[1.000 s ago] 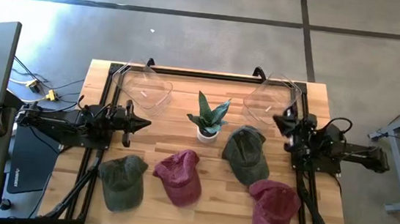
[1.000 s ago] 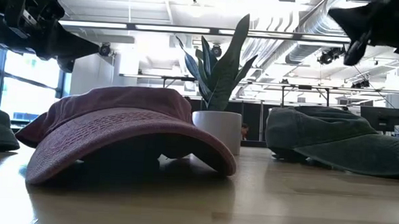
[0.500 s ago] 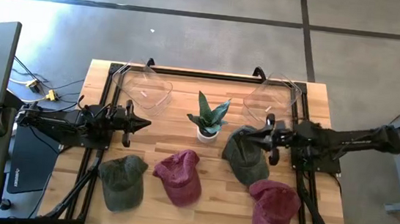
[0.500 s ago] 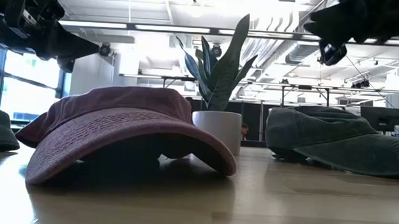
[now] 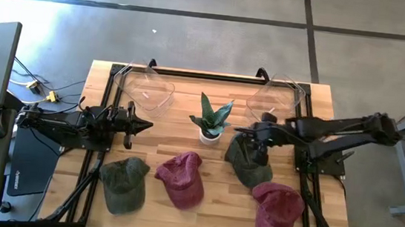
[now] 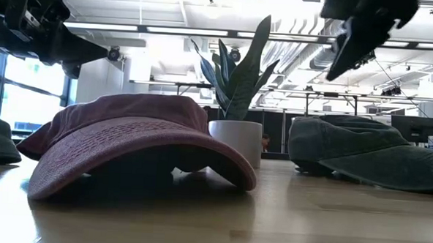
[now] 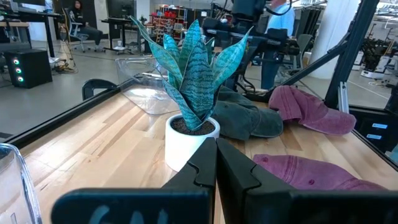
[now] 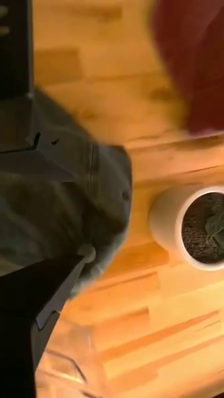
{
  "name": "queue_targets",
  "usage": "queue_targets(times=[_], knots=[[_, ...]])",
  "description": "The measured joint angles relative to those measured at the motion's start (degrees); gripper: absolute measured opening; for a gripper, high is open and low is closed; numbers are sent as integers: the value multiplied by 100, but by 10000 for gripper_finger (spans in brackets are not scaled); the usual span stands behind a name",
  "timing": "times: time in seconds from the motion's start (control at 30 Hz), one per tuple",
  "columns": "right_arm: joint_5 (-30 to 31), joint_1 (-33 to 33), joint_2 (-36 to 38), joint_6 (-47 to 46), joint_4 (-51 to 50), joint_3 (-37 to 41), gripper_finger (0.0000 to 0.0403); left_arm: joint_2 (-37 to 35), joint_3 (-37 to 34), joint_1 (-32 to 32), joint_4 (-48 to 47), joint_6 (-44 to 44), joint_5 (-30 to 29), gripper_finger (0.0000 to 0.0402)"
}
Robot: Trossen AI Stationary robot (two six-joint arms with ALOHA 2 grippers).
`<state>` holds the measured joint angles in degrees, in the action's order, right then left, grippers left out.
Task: Pick & Place hat
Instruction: Put the right black cap into the right transparent bin
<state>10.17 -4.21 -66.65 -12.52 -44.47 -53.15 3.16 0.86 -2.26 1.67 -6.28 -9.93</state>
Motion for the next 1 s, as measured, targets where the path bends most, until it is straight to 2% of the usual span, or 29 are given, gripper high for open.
queue_targets(times=[0.1,0.27,0.43,0.6,0.67,0.73,0.9,0.93,1.0], knots=[[-69,293,-565,848,-269,-349,212,0,0,0,0,0,0,0],[-213,844,-1330,1935,-316,-506,220,-1,0,0,0,-1,0,0],[-618,1222,-1775,2497,-347,-518,216,0,0,0,0,0,0,0],[-1337,1382,-1950,2647,-469,-518,212,-2,0,0,0,0,2,0],[-1723,1406,-1950,2650,-525,-518,196,-1,0,0,0,0,0,0],[-2040,1400,-1950,2610,-557,-518,164,0,0,0,0,0,0,0],[-2583,1382,-1932,2332,-803,-666,33,0,0,0,0,0,0,0],[-2633,1382,-1932,2267,-905,-767,20,-2,0,0,0,0,0,0],[-2679,1351,-1930,2013,-1164,-1031,22,0,0,0,0,0,0,0]])
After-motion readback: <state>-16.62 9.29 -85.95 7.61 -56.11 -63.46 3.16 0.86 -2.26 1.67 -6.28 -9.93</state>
